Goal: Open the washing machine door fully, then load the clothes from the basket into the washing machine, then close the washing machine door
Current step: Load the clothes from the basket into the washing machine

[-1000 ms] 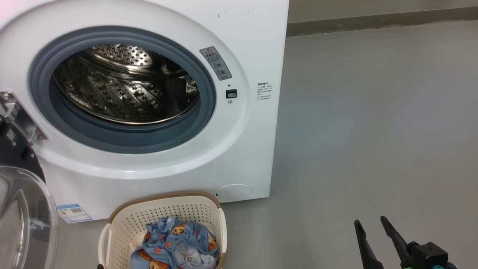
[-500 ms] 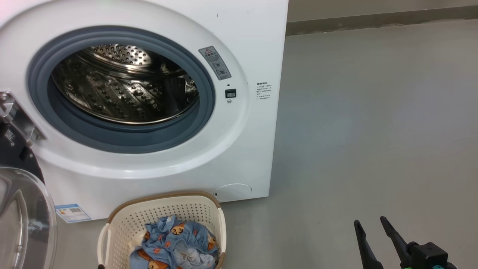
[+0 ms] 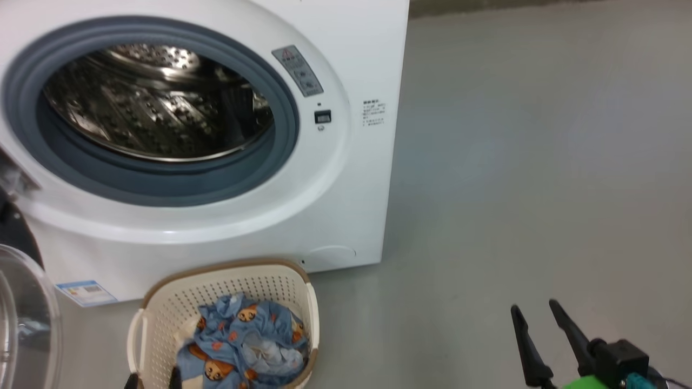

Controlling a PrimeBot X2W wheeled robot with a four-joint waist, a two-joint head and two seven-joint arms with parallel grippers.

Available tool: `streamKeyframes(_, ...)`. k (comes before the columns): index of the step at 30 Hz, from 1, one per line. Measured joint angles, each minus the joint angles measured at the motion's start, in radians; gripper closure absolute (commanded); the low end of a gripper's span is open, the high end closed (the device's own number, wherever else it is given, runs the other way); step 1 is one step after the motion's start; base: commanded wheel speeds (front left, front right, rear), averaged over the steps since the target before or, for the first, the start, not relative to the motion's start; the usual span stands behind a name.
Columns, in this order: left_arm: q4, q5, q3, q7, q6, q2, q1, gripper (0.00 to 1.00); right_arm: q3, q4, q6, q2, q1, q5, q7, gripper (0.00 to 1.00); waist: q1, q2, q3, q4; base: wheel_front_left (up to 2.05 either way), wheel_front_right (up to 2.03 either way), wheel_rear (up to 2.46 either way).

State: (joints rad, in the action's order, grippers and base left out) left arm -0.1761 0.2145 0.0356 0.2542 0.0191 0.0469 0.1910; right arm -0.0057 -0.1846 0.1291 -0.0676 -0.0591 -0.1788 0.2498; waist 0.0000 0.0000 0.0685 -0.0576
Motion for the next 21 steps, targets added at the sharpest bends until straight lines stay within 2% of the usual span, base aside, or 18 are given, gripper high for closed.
streamKeyframes(8,-0.142,-0.01,-0.011,0.0,-0.05,0.0,-0.175,0.0,0.017,0.035,0.0,0.001,0.085,0.001,0.0,0.0,0.0001,0.0,0.109,-0.022,0.0,0.0,0.0)
streamKeyframes(21,-0.457,-0.005,0.018,0.001,-0.074,0.039,-0.424,0.0,0.031,0.059,0.0,0.011,0.172,0.001,0.0,0.0,0.0002,0.0,0.282,-0.091,0.0,0.0,0.0)
